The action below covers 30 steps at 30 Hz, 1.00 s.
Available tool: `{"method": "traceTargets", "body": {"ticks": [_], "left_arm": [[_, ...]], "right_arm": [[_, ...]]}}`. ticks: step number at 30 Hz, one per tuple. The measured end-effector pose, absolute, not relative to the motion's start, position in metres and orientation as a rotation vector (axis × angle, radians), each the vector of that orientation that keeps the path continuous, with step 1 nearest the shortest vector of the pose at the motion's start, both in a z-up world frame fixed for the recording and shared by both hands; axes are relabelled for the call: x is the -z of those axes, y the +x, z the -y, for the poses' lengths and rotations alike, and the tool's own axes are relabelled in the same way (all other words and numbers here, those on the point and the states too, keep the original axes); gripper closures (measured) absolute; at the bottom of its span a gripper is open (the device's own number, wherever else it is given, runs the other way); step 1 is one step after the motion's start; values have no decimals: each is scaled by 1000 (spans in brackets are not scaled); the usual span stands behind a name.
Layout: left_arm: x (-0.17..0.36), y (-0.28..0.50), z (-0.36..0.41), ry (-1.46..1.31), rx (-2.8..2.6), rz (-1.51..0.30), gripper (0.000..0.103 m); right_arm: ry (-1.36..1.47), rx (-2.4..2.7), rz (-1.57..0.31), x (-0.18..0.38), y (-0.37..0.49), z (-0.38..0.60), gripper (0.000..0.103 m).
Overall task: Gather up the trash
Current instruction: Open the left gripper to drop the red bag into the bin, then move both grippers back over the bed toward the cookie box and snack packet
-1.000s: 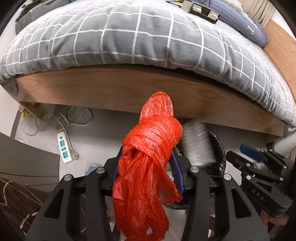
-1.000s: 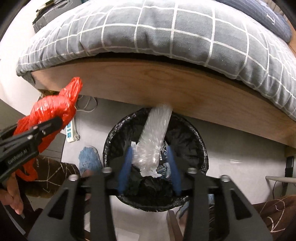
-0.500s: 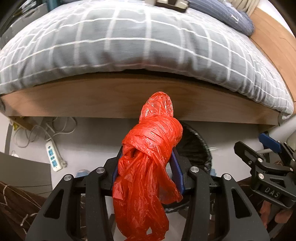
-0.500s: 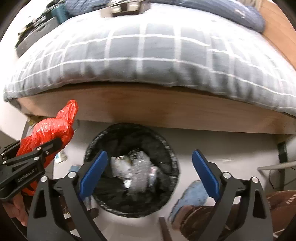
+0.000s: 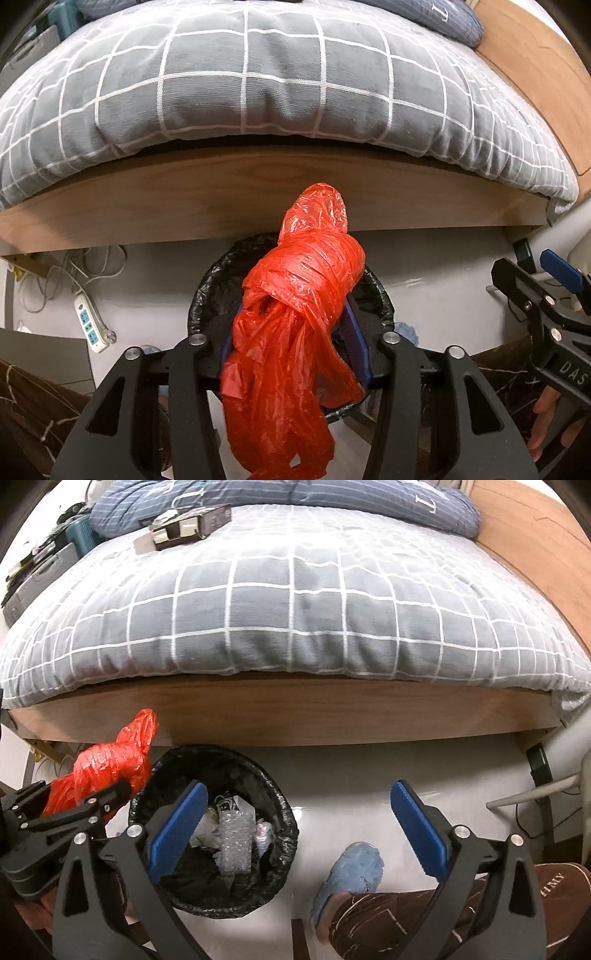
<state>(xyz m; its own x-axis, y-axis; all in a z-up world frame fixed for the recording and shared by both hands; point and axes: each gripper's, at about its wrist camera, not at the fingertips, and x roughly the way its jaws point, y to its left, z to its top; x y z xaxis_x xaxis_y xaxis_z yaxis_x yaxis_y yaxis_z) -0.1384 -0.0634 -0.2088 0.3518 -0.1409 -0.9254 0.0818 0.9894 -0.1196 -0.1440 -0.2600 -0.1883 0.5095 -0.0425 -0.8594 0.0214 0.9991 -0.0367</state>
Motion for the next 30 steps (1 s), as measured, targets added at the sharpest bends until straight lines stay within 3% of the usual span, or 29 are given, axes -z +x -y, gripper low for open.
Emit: {"method": "traceTargets", "body": {"ticks": [2, 4, 13, 30], "left_arm": [[206, -140, 63, -25, 125, -1185, 43], [201, -141, 61, -18, 108, -1167, 29], [178, -140, 41, 11, 56, -1112, 7], [108, -110, -6, -64, 18, -931, 6]], "right_arm": [[-13, 41, -1033, 187, -143, 259, 8], [-17, 42, -1027, 185, -143, 255, 8], [-27, 32, -993, 172, -142, 239, 8], [-77, -33, -866, 132, -113, 199, 8]]}}
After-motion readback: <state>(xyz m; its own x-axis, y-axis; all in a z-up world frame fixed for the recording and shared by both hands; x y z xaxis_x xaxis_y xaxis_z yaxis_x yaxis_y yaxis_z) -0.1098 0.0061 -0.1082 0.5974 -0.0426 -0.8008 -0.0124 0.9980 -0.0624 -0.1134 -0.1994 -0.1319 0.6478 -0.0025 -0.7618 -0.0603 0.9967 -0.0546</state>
